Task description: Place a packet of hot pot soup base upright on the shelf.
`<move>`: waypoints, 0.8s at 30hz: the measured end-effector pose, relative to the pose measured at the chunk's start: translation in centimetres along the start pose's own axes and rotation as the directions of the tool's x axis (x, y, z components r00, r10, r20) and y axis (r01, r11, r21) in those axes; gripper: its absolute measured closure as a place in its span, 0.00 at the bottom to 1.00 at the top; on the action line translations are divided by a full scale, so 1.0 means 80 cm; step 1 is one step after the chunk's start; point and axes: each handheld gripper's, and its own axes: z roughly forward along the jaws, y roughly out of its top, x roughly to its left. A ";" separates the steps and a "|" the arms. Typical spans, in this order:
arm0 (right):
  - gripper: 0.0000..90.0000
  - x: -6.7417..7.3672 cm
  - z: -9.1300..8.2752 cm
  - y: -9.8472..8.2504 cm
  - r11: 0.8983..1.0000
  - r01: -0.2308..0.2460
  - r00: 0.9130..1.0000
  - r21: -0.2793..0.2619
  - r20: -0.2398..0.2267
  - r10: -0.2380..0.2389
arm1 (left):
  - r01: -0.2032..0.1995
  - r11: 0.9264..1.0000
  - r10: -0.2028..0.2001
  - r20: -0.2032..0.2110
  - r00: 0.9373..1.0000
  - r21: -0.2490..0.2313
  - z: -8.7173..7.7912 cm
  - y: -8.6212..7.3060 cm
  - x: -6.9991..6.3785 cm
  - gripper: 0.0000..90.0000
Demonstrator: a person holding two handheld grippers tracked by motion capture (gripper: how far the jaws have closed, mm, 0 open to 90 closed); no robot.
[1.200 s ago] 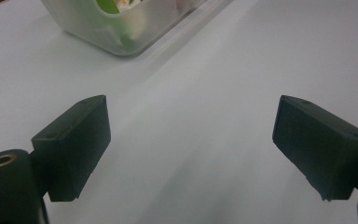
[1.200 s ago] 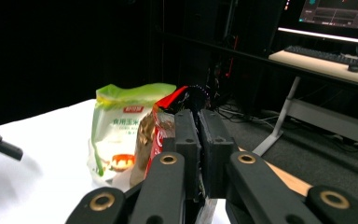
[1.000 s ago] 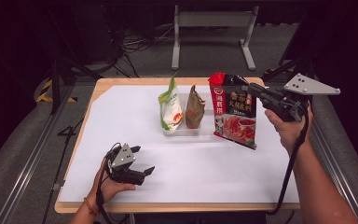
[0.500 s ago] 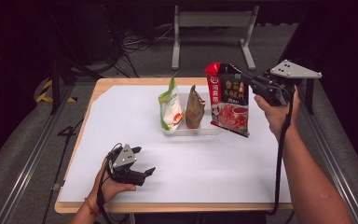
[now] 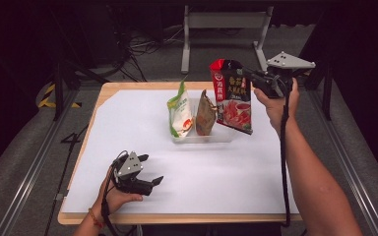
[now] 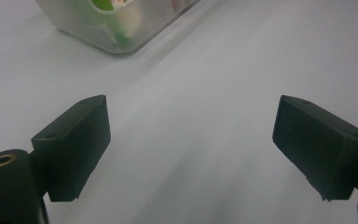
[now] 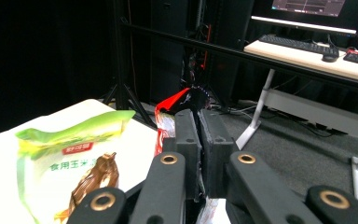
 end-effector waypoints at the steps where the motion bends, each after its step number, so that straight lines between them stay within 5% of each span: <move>1: 0.97 0.000 0.003 0.000 1.000 0.001 1.000 0.005 0.004 -0.001 | -0.002 1.000 0.002 0.001 1.000 0.000 0.000 0.000 0.000 0.13; 15: 0.97 0.006 0.057 -0.013 0.999 -0.044 0.999 0.023 0.026 0.044 | -0.003 1.000 0.003 0.005 1.000 -0.008 -0.002 -0.001 0.002 0.13; 24: 0.97 0.012 0.067 -0.024 0.998 -0.061 0.998 -0.007 0.026 0.061 | -0.004 1.000 0.004 0.005 1.000 -0.007 -0.003 -0.001 0.003 0.13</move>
